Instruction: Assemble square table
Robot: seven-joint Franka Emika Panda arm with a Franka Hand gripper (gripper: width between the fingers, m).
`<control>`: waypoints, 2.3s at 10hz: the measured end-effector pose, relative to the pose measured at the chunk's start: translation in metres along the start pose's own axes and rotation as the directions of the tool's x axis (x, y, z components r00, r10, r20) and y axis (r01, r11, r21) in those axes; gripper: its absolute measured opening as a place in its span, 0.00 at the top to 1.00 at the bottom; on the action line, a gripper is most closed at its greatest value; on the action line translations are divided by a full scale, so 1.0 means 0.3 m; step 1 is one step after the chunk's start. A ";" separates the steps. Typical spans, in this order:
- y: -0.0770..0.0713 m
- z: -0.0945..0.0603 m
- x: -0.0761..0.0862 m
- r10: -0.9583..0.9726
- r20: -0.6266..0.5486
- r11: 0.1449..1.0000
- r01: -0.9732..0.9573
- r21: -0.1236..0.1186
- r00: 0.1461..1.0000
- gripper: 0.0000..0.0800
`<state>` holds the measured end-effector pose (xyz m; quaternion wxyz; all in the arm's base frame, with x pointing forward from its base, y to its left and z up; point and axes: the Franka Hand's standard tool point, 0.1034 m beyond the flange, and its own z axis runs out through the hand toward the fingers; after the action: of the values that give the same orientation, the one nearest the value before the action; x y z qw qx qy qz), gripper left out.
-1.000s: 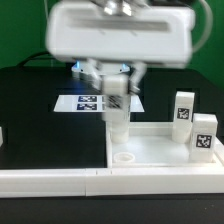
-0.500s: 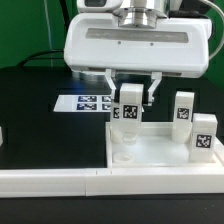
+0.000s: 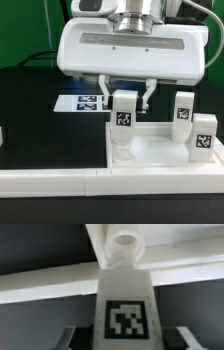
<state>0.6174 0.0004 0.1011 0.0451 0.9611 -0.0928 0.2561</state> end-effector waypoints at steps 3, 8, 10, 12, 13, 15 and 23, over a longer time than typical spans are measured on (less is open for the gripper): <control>-0.006 0.022 -0.026 -0.008 0.011 1.000 0.009 -0.005 1.000 0.64; -0.030 0.047 -0.055 -0.028 0.018 1.000 0.028 -0.007 0.999 0.64; -0.024 0.065 -0.063 -0.035 0.000 0.999 0.035 -0.015 0.999 0.64; -0.024 0.066 -0.058 -0.040 -0.015 0.999 0.039 -0.016 0.999 0.64; -0.024 0.066 -0.058 -0.040 -0.015 0.999 0.040 -0.016 0.999 0.64; -0.024 0.066 -0.059 -0.040 -0.015 0.999 0.040 -0.016 0.999 0.27; -0.011 0.055 -0.045 -0.011 0.075 1.000 0.011 -0.008 0.997 0.19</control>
Offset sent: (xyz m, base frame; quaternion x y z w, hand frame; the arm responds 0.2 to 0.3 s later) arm 0.0045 0.0124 -0.0082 0.0000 0.0062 0.0202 0.9998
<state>0.6146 0.0035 0.0801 0.0472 0.9704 -0.0902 0.2190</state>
